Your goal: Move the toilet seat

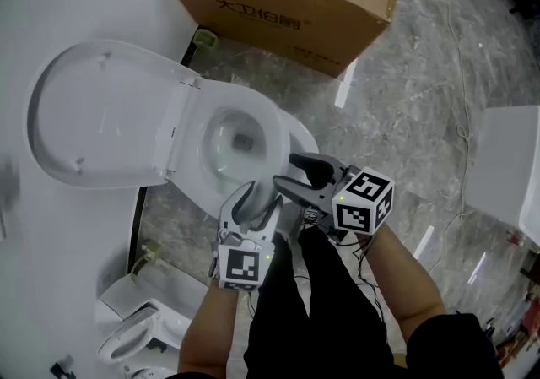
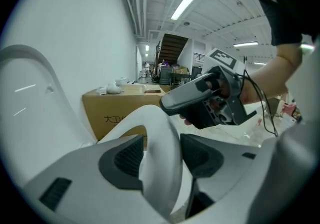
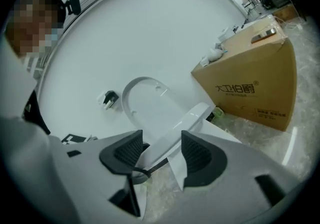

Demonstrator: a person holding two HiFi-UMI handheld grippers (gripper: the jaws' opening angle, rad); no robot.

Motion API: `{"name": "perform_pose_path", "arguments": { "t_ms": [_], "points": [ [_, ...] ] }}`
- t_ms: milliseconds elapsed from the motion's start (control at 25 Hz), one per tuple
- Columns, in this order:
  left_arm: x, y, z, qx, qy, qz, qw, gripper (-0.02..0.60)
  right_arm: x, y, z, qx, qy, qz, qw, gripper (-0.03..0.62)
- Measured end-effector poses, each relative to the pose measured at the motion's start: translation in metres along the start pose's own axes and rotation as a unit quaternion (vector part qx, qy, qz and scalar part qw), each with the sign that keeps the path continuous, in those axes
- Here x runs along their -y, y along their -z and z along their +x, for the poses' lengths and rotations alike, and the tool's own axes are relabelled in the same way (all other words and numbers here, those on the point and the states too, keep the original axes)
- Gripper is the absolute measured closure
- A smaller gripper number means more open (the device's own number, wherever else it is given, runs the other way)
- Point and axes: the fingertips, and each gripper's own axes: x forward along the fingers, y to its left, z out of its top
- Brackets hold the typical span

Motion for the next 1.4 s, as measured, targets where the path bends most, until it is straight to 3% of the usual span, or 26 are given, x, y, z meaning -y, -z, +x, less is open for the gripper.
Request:
{"name": "perform_pose_path", "arguments": {
  "t_ms": [200, 360, 560, 800, 960, 1240, 1400],
  "points": [
    [-0.022, -0.015, -0.017, -0.001, -0.051, -0.020, 0.9985, 0.357, -0.020, -0.011, 0.010, -0.040, -0.031, -0.098, 0.994, 0.351],
    [-0.041, -0.024, -0.030, -0.005, -0.093, -0.034, 0.9951, 0.356, -0.032, -0.017, 0.020, -0.088, -0.041, -0.199, 0.975, 0.352],
    [-0.063, -0.033, -0.044, -0.007, -0.145, -0.059, 0.9877, 0.356, -0.046, -0.030, 0.036, -0.105, -0.038, -0.269, 0.957, 0.361],
    [-0.087, -0.045, -0.065, -0.002, -0.209, -0.095, 0.9733, 0.357, -0.065, -0.048, 0.054, -0.087, -0.036, -0.272, 0.958, 0.357],
    [-0.109, -0.056, -0.080, 0.009, -0.241, -0.097, 0.9657, 0.367, -0.078, -0.064, 0.071, -0.070, -0.036, -0.275, 0.958, 0.355],
    [-0.150, -0.070, -0.104, 0.032, -0.270, -0.093, 0.9578, 0.387, -0.108, -0.093, 0.105, -0.049, -0.047, -0.274, 0.959, 0.356],
    [-0.172, -0.077, -0.115, 0.035, -0.272, -0.089, 0.9574, 0.401, -0.118, -0.106, 0.125, -0.044, -0.043, -0.273, 0.960, 0.356]
  ]
}}
